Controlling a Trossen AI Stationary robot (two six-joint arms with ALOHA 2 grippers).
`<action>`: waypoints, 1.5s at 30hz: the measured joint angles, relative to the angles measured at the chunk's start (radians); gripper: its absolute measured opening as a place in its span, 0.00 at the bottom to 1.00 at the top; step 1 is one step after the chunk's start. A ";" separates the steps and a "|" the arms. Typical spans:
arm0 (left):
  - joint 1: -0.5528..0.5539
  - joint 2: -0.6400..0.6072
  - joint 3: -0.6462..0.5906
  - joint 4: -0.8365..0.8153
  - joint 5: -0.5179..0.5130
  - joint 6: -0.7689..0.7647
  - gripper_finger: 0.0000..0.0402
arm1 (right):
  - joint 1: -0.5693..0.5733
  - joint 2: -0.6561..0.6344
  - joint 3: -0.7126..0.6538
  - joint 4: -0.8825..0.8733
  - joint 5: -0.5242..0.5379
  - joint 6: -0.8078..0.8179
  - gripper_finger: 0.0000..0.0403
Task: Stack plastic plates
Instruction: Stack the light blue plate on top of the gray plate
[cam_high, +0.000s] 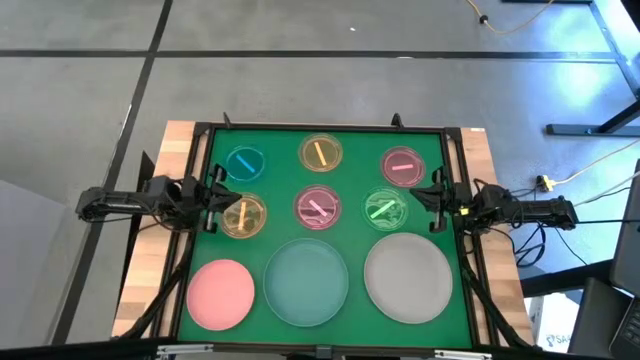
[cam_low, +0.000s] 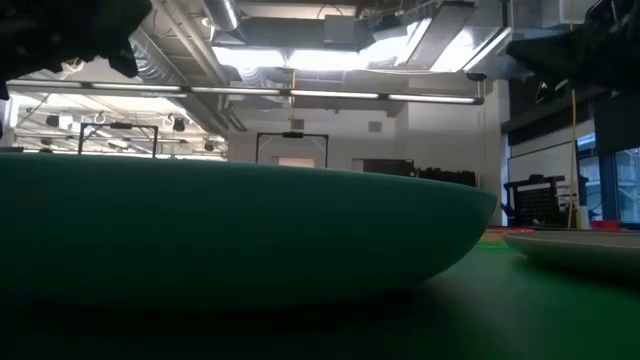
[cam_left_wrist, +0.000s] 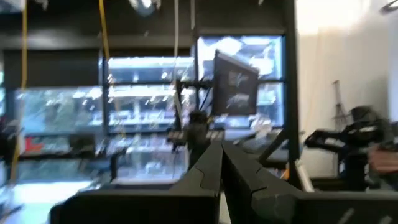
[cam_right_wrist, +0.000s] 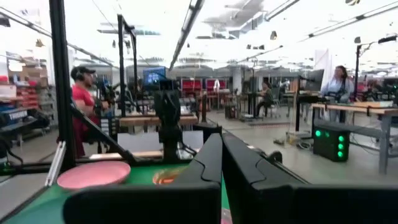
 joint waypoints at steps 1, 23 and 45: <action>0.000 0.025 0.006 0.000 -0.014 -0.003 0.01 | 0.000 -0.001 0.000 0.003 -0.001 0.012 0.01; -0.208 1.027 0.445 0.049 -0.107 -0.029 0.01 | 0.000 0.005 0.000 0.056 -0.089 -0.067 0.01; -0.169 1.479 0.777 -0.240 -0.104 -0.188 0.19 | 0.001 0.441 0.130 0.064 -0.125 -0.087 0.01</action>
